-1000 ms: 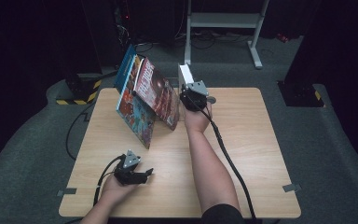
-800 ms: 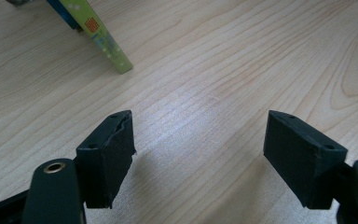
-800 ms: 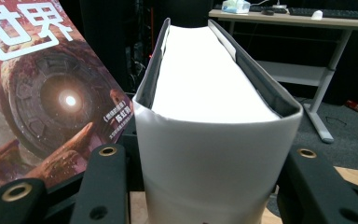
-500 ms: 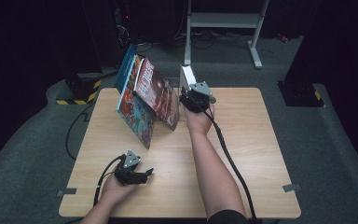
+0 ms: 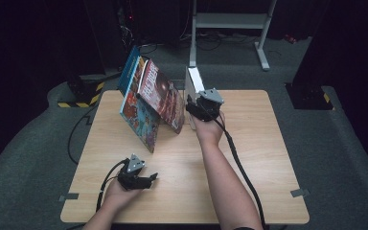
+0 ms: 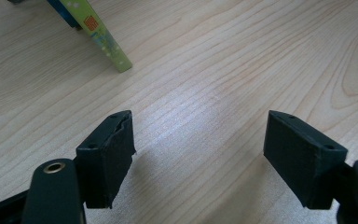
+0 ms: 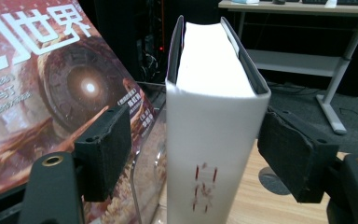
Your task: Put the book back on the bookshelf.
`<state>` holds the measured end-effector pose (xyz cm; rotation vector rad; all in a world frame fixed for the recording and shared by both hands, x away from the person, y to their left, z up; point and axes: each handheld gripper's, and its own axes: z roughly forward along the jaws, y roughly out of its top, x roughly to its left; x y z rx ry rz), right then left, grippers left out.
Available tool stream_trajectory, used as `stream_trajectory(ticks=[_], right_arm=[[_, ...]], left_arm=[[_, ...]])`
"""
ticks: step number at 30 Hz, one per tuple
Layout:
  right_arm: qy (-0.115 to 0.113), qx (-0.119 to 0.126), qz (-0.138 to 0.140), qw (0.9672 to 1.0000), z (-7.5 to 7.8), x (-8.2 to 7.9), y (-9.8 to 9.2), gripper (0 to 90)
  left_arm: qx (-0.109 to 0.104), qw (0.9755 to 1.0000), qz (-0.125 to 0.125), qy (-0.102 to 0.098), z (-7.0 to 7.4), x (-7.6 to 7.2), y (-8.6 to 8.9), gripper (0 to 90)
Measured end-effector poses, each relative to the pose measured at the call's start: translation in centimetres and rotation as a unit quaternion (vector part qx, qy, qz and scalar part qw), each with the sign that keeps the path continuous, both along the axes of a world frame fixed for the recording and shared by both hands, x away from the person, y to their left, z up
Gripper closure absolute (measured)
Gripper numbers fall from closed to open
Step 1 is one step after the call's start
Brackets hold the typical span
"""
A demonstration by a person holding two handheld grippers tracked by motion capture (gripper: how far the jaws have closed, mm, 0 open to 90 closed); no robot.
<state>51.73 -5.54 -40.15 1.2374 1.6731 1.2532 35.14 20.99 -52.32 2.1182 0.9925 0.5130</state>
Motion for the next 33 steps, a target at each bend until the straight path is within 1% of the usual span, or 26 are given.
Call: stream_trajectory(ticks=[3, 5, 8, 10, 11, 14, 15, 17, 18, 20, 21, 23, 24, 26, 28, 31, 32, 33], right_arm=[[0.002, -0.002, -0.003, 1.0000, -0.3, -0.5, -0.2, 26.7], [0.003, -0.001, -0.003, 1.0000, -0.4, -0.7, -0.4, 26.9], [0.004, 0.002, -0.005, 1.0000, -0.6, -0.8, -0.5, 27.9], [0.001, 0.003, -0.008, 1.0000, -0.5, -0.7, -0.6, 29.6], [0.001, 0.008, -0.009, 0.9999, -0.5, -0.7, -0.7, 30.8], [0.000, 0.010, -0.012, 0.9999, -0.2, -0.5, -0.9, 31.0], [0.003, 0.013, -0.013, 0.9998, 0.0, -0.2, -0.9, 31.3], [0.000, 0.011, -0.013, 0.9999, 0.1, -0.1, -0.9, 32.1], [0.000, 0.008, -0.016, 0.9999, 0.3, 0.1, -0.7, 33.4], [0.001, 0.008, -0.015, 0.9999, 0.3, 0.2, -0.7, 34.7], [-0.008, 0.011, -0.020, 0.9997, 0.4, 0.3, -0.6, 39.2], [-0.008, 0.007, -0.020, 0.9997, 0.5, 0.4, -0.5, 42.1], [-0.013, 0.002, -0.020, 0.9997, 0.5, 0.3, -0.4, 43.6], [-0.018, 0.000, -0.021, 0.9996, 0.6, 0.3, -0.2, 50.6], [-0.022, -0.001, -0.031, 0.9993, 0.6, 0.1, 0.1, 51.9], [-0.026, 0.000, -0.038, 0.9989, 0.5, 0.0, 0.3, 52.6], [-0.031, -0.002, -0.042, 0.9987, 0.4, 0.0, 0.4, 52.9], [-0.038, -0.003, -0.048, 0.9981, 0.1, -0.2, 0.7, 53.1]], left_arm=[[0.001, 1.0000, 0.000, -0.001, 0.0, 0.0, 0.0, 24.7], [0.003, 1.0000, 0.000, -0.003, 0.0, 0.0, 0.0, 24.7], [0.003, 1.0000, -0.001, -0.001, 0.0, 0.0, 0.0, 24.7], [0.002, 1.0000, 0.000, 0.000, 0.0, 0.0, 0.0, 24.7], [0.001, 1.0000, 0.000, 0.000, 0.0, 0.0, 0.0, 24.7], [0.000, 1.0000, -0.001, -0.001, 0.0, 0.0, 0.0, 24.6], [0.004, 1.0000, -0.001, -0.001, 0.0, 0.1, 0.1, 24.7], [0.000, 1.0000, -0.001, 0.002, 0.0, 0.0, 0.0, 24.6], [0.004, 1.0000, -0.001, -0.001, 0.0, 0.0, 0.0, 24.6], [0.005, 1.0000, 0.000, -0.002, 0.0, 0.0, 0.0, 24.7], [0.005, 1.0000, 0.000, -0.001, 0.0, 0.1, 0.0, 24.7], [0.003, 1.0000, -0.002, 0.000, 0.0, 0.0, 0.0, 24.7], [0.003, 1.0000, -0.002, 0.000, 0.0, 0.0, 0.0, 24.7], [0.004, 1.0000, -0.001, -0.001, 0.0, 0.1, 0.0, 24.7], [0.001, 1.0000, -0.001, 0.001, 0.0, 0.1, 0.0, 24.7], [-0.003, 1.0000, 0.001, 0.002, 0.0, 0.1, 0.0, 24.7], [0.001, 1.0000, -0.002, 0.001, 0.0, 0.1, 0.1, 24.7], [-0.001, 1.0000, -0.001, 0.004, 0.0, 0.1, 0.0, 24.7]])
